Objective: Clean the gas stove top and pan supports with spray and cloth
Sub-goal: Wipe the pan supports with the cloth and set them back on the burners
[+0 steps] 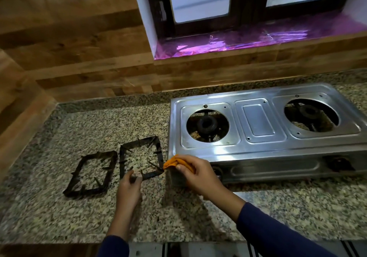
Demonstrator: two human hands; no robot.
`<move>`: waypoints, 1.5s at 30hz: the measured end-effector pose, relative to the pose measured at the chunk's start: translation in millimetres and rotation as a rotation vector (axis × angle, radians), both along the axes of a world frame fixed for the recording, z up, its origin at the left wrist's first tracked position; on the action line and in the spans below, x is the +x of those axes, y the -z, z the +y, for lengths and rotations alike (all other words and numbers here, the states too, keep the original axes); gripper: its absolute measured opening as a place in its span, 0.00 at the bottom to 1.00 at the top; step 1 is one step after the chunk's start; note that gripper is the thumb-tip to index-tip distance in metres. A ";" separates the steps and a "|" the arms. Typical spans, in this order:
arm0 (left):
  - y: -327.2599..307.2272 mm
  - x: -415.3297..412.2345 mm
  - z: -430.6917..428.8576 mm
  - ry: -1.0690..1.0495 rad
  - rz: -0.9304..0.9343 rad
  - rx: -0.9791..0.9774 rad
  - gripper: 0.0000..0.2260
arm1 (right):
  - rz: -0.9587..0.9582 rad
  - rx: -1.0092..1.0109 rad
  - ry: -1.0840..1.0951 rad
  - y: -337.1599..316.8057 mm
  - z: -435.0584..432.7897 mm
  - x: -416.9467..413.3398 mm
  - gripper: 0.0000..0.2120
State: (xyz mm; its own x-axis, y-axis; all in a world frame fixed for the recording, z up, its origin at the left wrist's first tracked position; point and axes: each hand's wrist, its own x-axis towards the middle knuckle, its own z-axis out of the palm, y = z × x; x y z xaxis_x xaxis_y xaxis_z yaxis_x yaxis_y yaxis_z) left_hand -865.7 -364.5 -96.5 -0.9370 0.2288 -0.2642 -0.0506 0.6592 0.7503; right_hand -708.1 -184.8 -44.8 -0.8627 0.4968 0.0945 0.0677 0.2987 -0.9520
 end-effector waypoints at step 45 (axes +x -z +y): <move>-11.8 -121.8 12.2 -0.367 -0.271 0.359 0.23 | 0.001 0.269 0.190 12.2 -106.4 -131.6 0.19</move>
State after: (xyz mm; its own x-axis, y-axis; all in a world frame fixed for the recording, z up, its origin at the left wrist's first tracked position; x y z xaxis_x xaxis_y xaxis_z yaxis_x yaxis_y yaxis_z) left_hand -987.5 -352.3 -84.7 -0.8815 0.0210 -0.4716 -0.4494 0.2689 0.8519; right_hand -839.7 -291.2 -57.0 -0.7566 0.6064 0.2445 0.1461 0.5213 -0.8408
